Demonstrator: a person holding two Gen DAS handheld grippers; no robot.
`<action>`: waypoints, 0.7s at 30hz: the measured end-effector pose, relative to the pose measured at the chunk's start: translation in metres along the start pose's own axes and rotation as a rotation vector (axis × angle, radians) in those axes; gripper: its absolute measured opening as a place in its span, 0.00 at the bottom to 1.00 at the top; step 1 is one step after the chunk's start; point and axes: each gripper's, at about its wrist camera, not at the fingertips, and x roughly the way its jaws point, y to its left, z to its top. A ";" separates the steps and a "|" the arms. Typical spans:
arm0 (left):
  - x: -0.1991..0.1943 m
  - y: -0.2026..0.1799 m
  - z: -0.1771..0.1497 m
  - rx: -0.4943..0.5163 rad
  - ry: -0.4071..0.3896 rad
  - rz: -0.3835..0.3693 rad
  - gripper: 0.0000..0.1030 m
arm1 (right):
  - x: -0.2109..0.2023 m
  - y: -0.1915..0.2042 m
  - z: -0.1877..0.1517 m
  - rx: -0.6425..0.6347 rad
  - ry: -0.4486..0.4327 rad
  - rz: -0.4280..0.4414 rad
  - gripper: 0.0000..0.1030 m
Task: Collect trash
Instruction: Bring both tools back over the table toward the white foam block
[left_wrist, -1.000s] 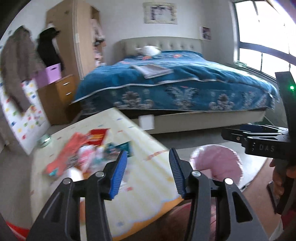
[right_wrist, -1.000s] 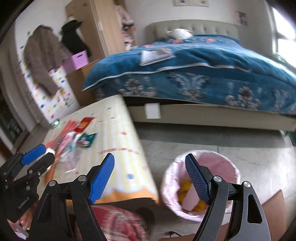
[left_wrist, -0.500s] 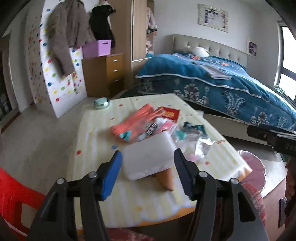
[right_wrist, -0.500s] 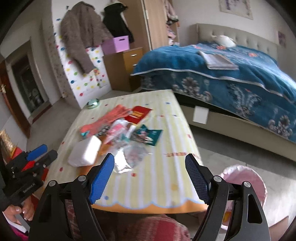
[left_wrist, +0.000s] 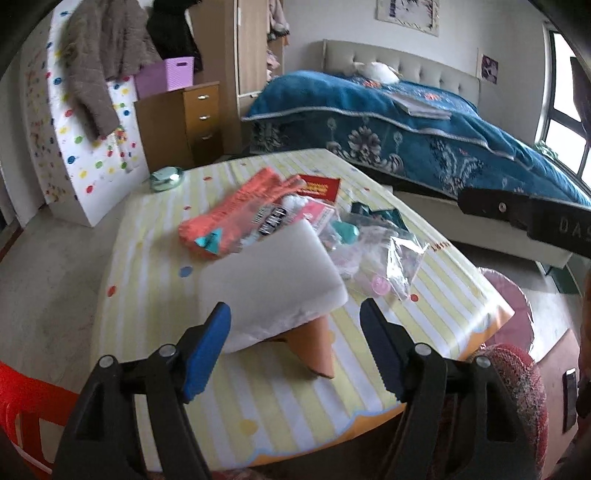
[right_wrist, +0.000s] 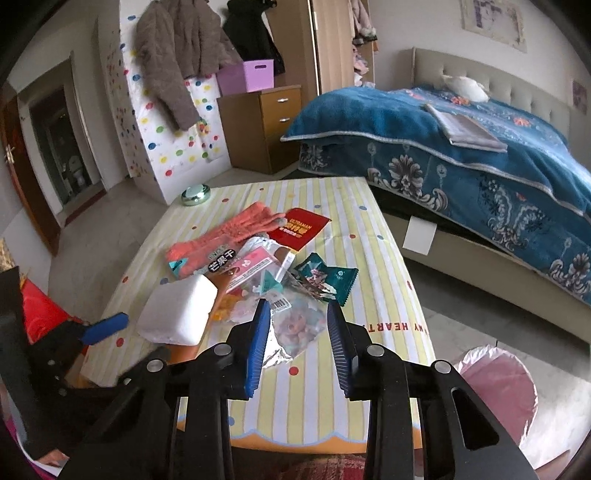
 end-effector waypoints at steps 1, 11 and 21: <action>0.004 -0.003 0.000 0.007 0.006 0.003 0.68 | 0.004 -0.002 0.000 0.004 0.011 0.002 0.33; 0.028 -0.001 0.007 0.029 0.025 0.053 0.62 | 0.017 -0.014 -0.003 0.025 0.041 0.018 0.42; 0.000 0.037 0.019 -0.102 -0.025 0.027 0.00 | 0.010 -0.011 -0.004 0.011 0.024 0.031 0.47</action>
